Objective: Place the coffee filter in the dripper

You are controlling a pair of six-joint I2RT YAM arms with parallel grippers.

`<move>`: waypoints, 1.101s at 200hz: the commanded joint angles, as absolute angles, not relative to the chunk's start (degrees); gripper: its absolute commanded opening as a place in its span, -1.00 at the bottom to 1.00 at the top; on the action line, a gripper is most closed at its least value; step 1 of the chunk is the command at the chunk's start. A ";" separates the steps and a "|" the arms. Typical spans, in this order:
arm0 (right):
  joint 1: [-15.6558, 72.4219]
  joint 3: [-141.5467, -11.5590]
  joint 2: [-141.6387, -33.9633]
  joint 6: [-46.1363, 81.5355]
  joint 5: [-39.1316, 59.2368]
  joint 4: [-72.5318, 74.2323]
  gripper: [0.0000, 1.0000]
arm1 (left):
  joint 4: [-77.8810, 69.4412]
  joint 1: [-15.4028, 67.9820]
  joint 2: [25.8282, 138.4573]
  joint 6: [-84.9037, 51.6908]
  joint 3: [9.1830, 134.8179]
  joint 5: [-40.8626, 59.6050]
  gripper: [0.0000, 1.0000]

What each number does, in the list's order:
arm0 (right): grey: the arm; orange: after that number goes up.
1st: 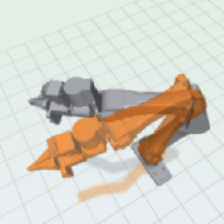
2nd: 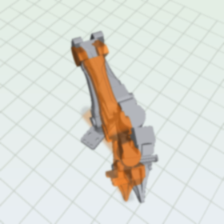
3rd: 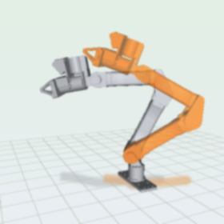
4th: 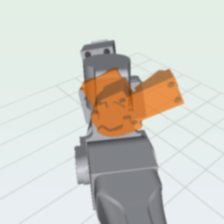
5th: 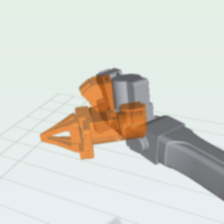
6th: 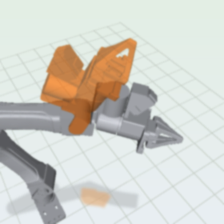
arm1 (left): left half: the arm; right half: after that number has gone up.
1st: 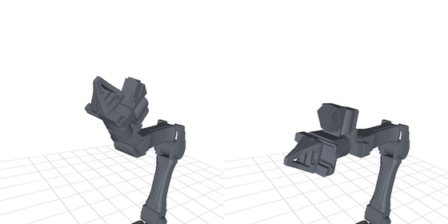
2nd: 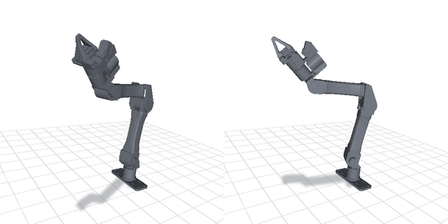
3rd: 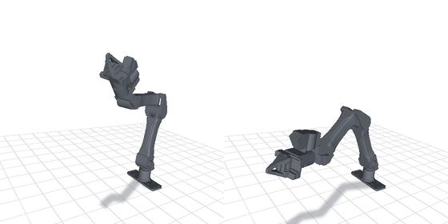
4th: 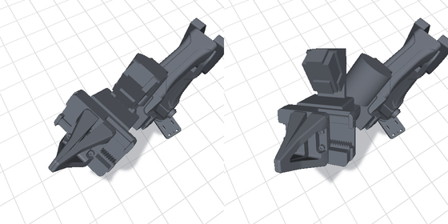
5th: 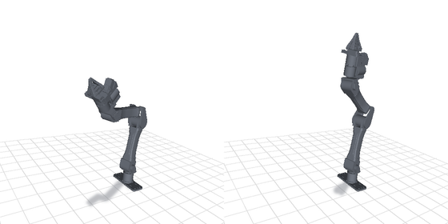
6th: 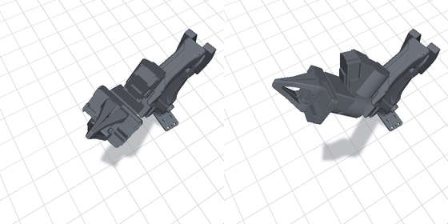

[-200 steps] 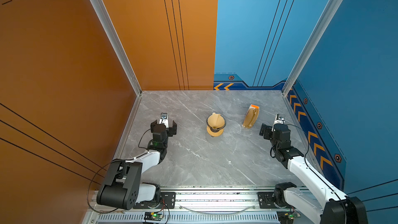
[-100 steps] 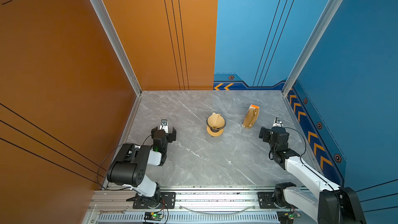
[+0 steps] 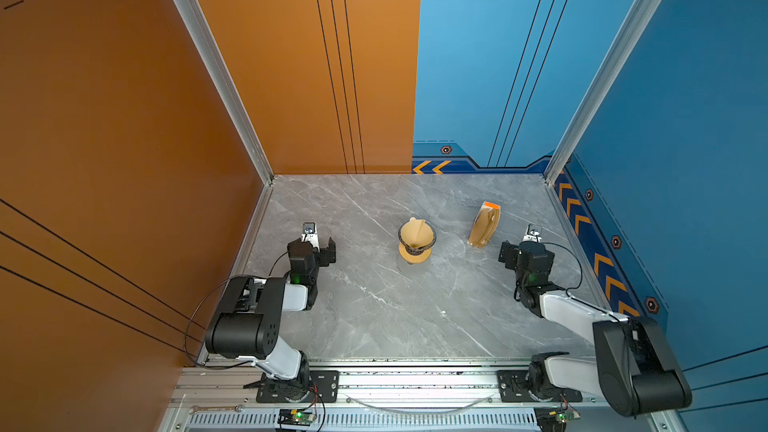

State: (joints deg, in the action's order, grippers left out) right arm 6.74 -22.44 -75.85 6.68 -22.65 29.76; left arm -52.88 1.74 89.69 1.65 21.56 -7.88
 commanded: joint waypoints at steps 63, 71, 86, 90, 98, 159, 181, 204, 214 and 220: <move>2.28 -21.91 -87.56 2.47 -7.78 49.20 0.99 | -52.21 2.11 89.36 1.10 21.85 -7.47 0.95; 0.89 -22.07 -87.79 3.40 -4.96 49.22 0.99 | -52.22 2.11 89.38 1.14 21.83 -7.47 0.95; 0.53 -22.01 -87.79 3.63 -4.69 49.30 0.99 | -52.22 2.11 89.38 1.12 21.90 -7.45 0.95; 0.60 -22.06 -87.72 3.54 -4.79 48.98 0.99 | -52.21 2.11 89.38 1.06 21.91 -7.34 0.95; 0.69 -21.97 -87.88 3.60 -4.83 49.60 0.99 | -52.21 2.07 89.36 1.04 21.84 -7.39 0.95; -1.32 -20.96 -87.98 2.62 4.58 51.73 0.99 | -52.22 2.04 89.34 1.00 21.92 -7.21 0.95; -0.68 -21.34 -87.98 2.38 3.05 50.84 0.99 | -52.23 1.92 89.42 1.05 21.95 -7.12 0.95; -0.53 -21.34 -87.99 2.29 2.86 50.89 0.99 | -52.21 1.93 89.46 1.04 21.97 -7.01 0.96; -0.53 -21.38 -87.93 2.28 2.81 50.88 0.99 | -52.21 1.94 89.54 1.05 22.00 -7.05 0.95; -0.53 -21.31 -87.98 2.29 2.79 50.89 0.99 | -52.17 1.63 89.62 1.01 22.07 -6.61 0.95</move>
State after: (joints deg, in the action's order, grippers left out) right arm -0.71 -21.67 -87.92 3.03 1.76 49.74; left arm -52.86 1.85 89.69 1.65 21.56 -7.84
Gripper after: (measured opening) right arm 0.997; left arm 0.977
